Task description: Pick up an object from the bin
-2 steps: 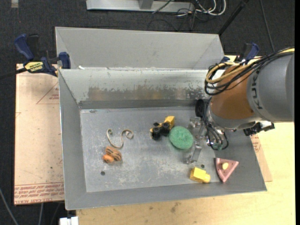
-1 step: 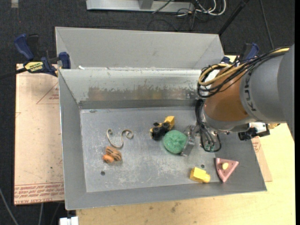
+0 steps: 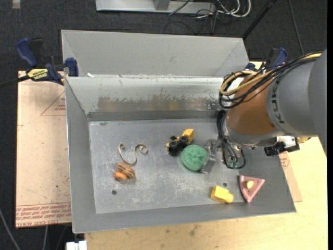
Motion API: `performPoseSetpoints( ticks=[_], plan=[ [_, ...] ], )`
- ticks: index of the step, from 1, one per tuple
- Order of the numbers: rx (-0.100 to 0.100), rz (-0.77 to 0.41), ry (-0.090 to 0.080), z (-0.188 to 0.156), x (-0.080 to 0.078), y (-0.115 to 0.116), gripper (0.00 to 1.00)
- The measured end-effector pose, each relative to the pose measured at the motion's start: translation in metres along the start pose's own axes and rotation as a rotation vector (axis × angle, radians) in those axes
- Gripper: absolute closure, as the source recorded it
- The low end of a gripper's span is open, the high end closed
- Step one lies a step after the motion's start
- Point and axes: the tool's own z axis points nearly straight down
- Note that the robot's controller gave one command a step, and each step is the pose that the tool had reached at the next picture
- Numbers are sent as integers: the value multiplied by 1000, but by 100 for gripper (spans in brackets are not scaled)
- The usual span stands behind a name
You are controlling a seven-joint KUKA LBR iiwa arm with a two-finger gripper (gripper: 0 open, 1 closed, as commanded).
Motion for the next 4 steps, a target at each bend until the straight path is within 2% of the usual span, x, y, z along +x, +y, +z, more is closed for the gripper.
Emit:
performPoseSetpoints(
  ticks=[1,2,3,4],
  plan=[
    [1,7,5,-38,-8,12,100],
    [-3,11,-8,-61,-10,11,100],
    [1,19,10,-86,-3,-8,100],
    [-3,12,-17,-81,-10,-21,100]
  ],
)
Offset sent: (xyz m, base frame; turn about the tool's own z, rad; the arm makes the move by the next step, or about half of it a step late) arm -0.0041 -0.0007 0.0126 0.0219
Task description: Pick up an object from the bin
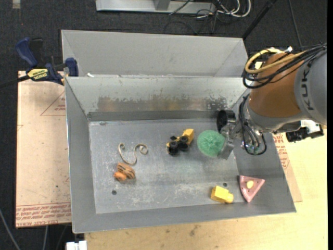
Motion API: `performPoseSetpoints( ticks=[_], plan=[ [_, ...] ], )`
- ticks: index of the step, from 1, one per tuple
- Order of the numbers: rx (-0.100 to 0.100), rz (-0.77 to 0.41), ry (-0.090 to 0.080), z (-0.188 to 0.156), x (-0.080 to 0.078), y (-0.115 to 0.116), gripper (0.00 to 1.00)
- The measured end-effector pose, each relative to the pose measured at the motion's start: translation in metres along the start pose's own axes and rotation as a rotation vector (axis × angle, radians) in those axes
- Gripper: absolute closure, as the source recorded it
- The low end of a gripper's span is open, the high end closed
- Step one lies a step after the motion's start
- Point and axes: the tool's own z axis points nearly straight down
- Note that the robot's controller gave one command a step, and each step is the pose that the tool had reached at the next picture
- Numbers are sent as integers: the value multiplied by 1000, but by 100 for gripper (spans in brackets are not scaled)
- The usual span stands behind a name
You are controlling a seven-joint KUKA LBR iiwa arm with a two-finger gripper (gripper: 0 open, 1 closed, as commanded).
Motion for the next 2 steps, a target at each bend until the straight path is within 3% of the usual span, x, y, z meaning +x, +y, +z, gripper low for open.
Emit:
performPoseSetpoints(
  ticks=[1,2],
  plan=[
    [7,0,33,7,9,3,100],
    [3,21,17,-55,-19,13,100]
  ],
)
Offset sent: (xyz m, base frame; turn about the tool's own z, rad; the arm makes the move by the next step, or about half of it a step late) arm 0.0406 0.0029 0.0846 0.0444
